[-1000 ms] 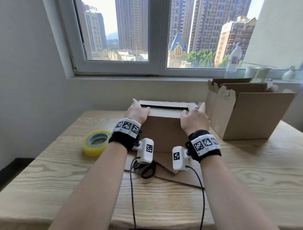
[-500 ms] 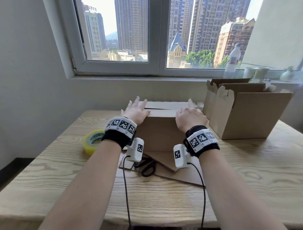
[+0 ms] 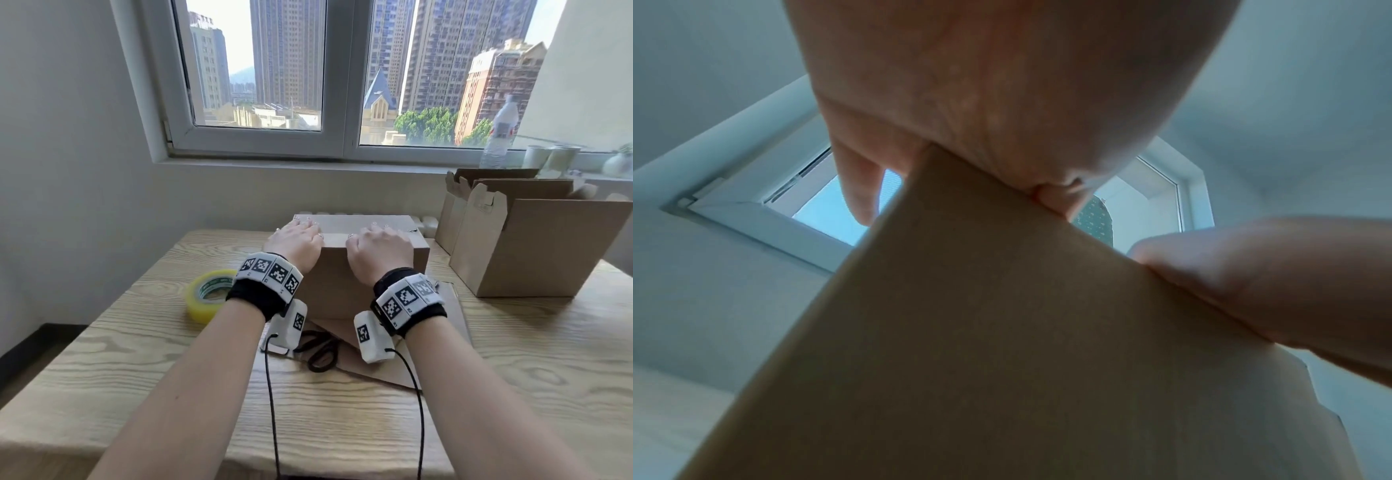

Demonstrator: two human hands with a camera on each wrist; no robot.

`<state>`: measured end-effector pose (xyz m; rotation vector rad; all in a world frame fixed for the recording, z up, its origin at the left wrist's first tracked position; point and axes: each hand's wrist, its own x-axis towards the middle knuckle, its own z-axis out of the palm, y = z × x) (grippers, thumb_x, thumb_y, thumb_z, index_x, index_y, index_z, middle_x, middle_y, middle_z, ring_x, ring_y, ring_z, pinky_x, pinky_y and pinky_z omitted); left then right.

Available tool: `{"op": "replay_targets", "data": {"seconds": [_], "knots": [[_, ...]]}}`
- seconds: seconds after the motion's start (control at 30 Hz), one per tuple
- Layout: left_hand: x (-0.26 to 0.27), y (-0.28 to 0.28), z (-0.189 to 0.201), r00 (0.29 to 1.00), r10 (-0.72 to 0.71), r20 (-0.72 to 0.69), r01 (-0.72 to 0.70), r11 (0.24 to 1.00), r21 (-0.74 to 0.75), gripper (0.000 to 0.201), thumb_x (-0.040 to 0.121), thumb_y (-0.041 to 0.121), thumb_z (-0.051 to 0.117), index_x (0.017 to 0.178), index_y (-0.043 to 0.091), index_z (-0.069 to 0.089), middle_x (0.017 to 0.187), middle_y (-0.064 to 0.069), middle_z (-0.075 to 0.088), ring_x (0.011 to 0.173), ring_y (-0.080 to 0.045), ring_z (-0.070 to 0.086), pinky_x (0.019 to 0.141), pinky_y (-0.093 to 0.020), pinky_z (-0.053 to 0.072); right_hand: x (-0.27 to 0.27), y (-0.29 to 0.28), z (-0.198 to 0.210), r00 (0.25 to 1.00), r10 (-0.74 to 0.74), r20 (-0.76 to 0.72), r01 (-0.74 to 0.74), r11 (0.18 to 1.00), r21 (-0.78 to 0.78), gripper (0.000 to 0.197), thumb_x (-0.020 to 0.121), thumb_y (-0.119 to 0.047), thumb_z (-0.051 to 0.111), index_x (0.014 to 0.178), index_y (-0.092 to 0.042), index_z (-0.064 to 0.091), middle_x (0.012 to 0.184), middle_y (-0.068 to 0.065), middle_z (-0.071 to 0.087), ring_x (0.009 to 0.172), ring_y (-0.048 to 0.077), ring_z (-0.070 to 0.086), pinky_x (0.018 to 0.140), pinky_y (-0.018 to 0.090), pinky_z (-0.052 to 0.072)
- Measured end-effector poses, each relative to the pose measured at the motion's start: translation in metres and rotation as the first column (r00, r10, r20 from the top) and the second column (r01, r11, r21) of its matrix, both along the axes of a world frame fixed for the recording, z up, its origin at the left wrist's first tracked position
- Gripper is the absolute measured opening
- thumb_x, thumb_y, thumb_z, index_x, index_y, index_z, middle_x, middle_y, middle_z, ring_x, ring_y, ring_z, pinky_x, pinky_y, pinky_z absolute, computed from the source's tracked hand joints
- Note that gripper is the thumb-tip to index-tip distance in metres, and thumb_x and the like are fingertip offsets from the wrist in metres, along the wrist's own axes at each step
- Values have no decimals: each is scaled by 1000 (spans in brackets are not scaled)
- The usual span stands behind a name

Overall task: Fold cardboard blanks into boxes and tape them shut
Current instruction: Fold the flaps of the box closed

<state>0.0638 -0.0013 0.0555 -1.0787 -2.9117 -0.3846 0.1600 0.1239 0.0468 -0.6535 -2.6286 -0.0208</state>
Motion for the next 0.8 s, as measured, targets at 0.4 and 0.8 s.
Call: {"op": "replay_targets", "data": {"seconds": [0.4, 0.8], "knots": [[-10, -7, -3, 995, -46, 84, 14, 937, 348, 43, 105, 24, 36, 147, 17, 41, 162, 3, 20, 151, -18, 9, 121, -47, 7, -12, -27, -1, 961, 95, -260, -98, 995, 2, 35, 99, -26, 38, 99, -9, 68, 110, 12, 70, 116, 32, 57, 116, 45, 28], [-23, -93, 16, 972, 23, 234, -144, 846, 513, 40, 104, 26, 45, 140, 11, 51, 143, -7, 52, 133, -22, 46, 110, -29, 32, -24, -73, 3, 731, 338, -592, -340, 934, 112, 43, 94, -16, 56, 136, -7, 55, 147, 10, 50, 147, 28, 30, 124, 45, 11]]}}
